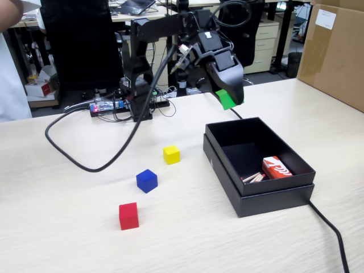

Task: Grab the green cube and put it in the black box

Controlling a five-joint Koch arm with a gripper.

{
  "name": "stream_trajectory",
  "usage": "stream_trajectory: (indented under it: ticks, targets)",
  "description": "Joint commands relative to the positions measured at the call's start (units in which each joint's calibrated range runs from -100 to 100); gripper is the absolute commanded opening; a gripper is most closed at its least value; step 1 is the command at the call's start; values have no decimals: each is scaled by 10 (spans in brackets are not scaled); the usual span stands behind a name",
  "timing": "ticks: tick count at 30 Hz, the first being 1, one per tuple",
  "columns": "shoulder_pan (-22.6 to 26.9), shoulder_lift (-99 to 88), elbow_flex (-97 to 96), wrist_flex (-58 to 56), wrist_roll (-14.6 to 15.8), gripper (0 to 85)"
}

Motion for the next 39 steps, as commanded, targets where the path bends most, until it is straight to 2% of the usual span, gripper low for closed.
stream_trajectory:
  ticks: [1,24,26,27,30,33,35,39]
  targets:
    - [4,42,50,0,5,9]
    - [1,313,49,29,8,9]
    - [3,331,53,31,16,12]
    - [3,332,53,31,17,24]
    - [5,337,40,31,15,267]
    - [5,334,41,31,12,323]
    - [7,310,40,30,9,426]
    - [5,220,33,31,9,463]
